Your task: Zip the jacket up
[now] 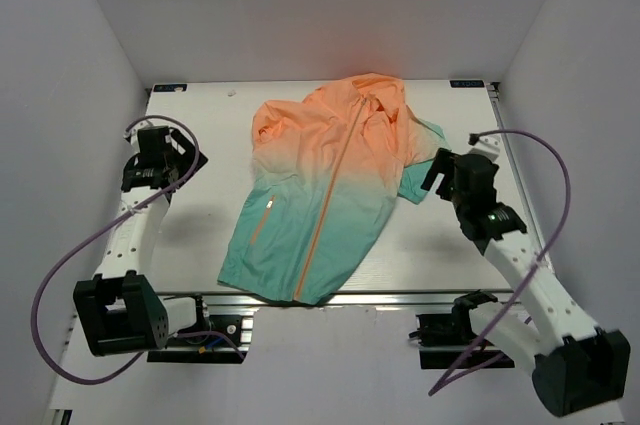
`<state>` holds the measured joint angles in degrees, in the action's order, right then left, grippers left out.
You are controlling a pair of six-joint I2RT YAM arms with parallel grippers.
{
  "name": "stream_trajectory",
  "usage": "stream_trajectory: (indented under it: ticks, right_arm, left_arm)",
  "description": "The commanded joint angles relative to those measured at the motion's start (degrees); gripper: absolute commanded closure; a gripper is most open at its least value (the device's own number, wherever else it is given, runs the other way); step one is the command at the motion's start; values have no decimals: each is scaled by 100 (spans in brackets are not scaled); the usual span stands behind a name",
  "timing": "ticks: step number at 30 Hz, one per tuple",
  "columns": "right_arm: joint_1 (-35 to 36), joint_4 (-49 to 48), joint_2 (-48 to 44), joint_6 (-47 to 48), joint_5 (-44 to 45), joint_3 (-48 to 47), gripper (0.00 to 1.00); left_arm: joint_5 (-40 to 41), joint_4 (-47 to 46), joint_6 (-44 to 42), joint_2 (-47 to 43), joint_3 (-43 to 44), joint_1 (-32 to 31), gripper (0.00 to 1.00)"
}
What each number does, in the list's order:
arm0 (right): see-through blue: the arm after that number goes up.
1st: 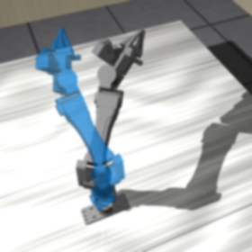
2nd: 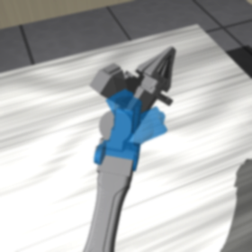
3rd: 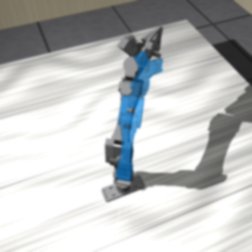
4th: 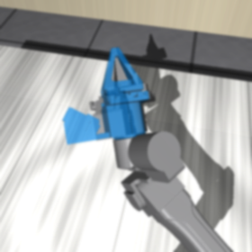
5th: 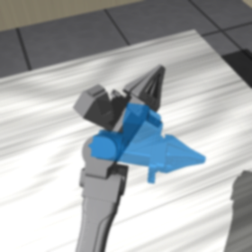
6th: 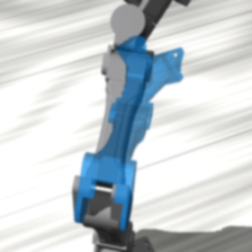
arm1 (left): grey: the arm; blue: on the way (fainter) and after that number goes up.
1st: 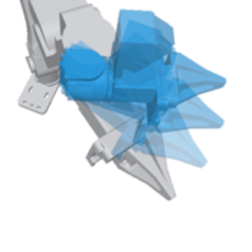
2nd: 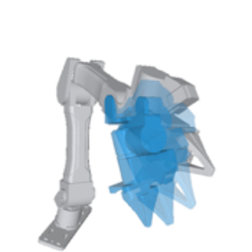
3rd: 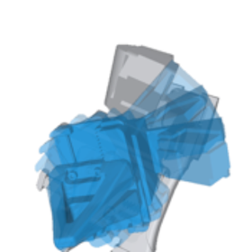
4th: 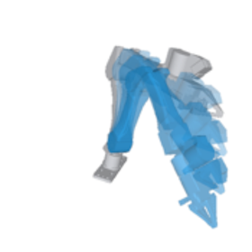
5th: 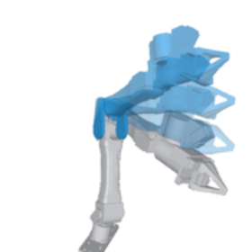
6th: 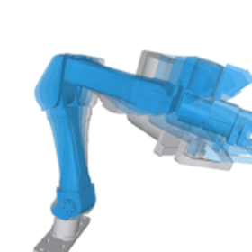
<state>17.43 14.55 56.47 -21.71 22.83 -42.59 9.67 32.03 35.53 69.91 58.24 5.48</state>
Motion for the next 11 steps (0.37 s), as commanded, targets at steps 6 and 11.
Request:
stream_trajectory:
  ticks: [6, 11]
  right_arm:
    - [6, -179, -1331, -351, 56, 549, 11]
    - [6, -417, -1489, -351, 81, 664, 10]
  left_arm:
    - [-1231, -1260, -530, -1249, -971, -3, 2]
    - [-424, -1857, -230, -2024, -1718, -3, 2]
